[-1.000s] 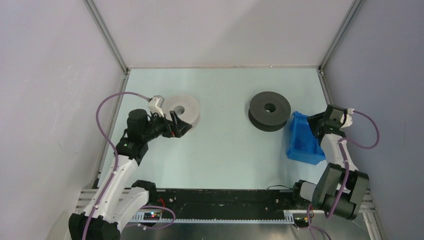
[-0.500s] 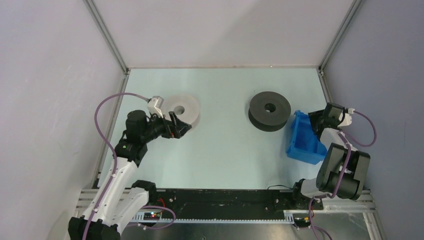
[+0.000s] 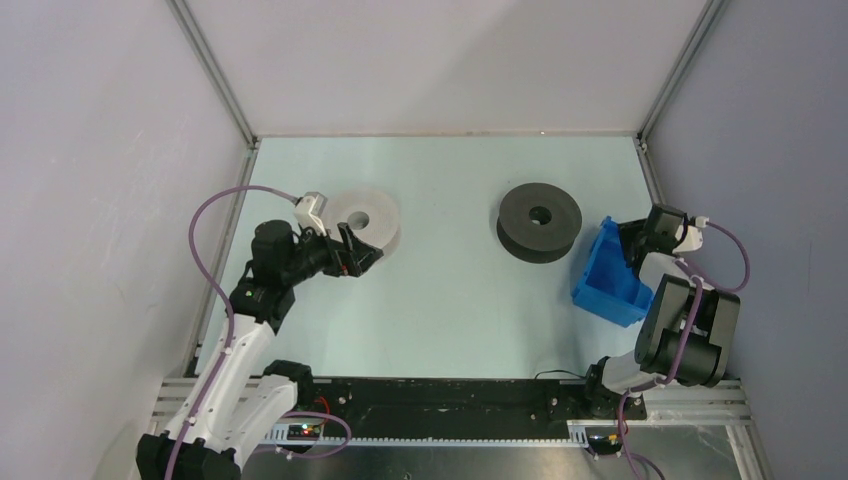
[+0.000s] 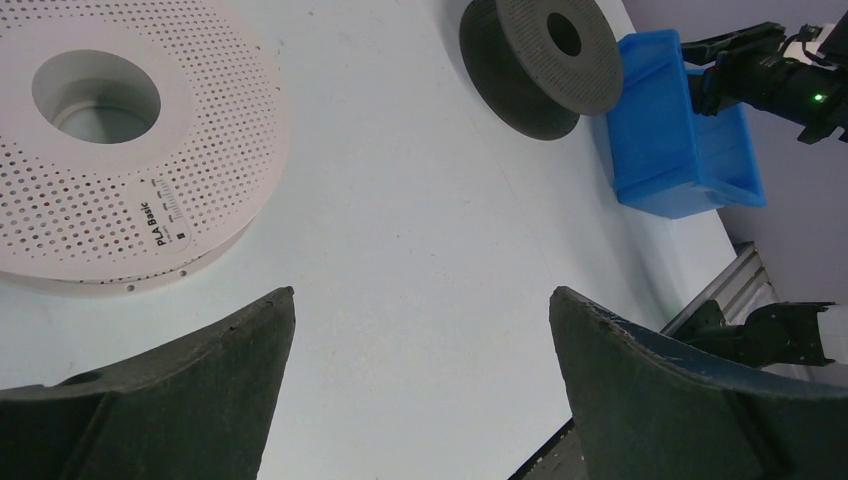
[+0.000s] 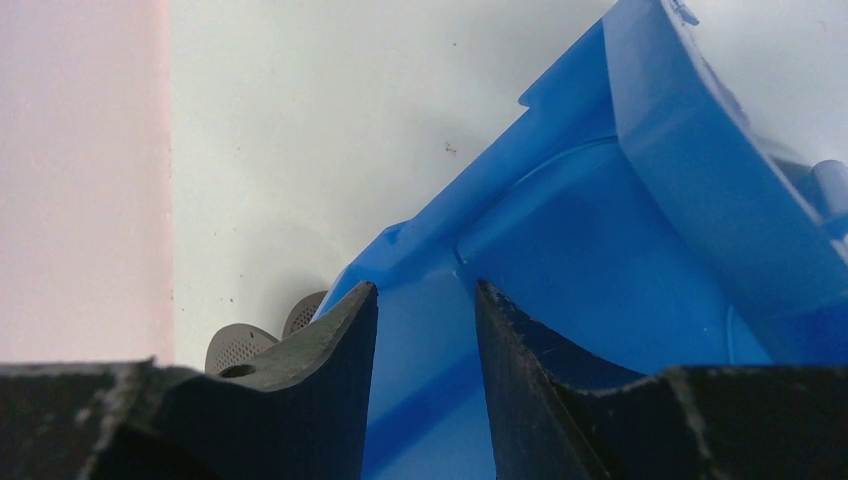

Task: Wrap the cables
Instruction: Move the storage box to the center of the board.

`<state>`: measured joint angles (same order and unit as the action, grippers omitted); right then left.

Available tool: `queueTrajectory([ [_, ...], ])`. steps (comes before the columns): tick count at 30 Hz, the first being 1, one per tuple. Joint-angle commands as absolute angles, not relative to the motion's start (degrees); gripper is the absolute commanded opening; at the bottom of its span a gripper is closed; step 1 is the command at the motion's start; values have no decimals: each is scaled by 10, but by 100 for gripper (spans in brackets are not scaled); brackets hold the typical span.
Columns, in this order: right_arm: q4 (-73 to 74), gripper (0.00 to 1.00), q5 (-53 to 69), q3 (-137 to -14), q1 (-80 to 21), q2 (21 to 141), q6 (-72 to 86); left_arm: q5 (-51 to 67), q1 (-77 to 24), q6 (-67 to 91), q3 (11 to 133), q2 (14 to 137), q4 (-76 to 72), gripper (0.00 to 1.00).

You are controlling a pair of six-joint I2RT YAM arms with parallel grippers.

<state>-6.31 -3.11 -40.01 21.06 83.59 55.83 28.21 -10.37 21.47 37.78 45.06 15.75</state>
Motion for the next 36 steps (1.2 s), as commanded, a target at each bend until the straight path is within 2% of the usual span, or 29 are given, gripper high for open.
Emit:
queueTrajectory([
  [1, -61, 45, -73, -414, 209, 840, 578, 280, -103, 208, 389, 446, 153, 100],
  [5, -55, 43, -70, -434, 202, 843, 567, 281, -103, 208, 388, 444, 153, 100],
  [9, -20, 42, -116, -473, 169, 786, 452, 281, -103, 206, 388, 443, 154, 100],
  [13, -29, 42, -107, -497, 164, 716, 286, 281, -103, 206, 388, 441, 154, 100],
  [17, -34, 40, -65, -526, 156, 702, 34, 284, -103, 207, 389, 440, 154, 100],
  [18, -34, 40, -60, -526, 152, 708, -58, 286, -103, 208, 389, 441, 154, 100],
  [21, -43, 41, -56, -529, 156, 731, -200, 293, -103, 211, 389, 442, 154, 100],
  [23, -2, 41, 49, -539, 174, 754, -294, 297, -104, 214, 389, 444, 153, 100],
  [24, 17, 41, 95, -555, 180, 773, -317, 298, -104, 215, 389, 445, 154, 100],
  [28, 138, 41, 123, -615, 197, 832, -400, 299, -114, 219, 388, 445, 153, 100],
  [36, 250, 42, 235, -671, 243, 890, -544, 300, -149, 218, 390, 447, 153, 100],
])
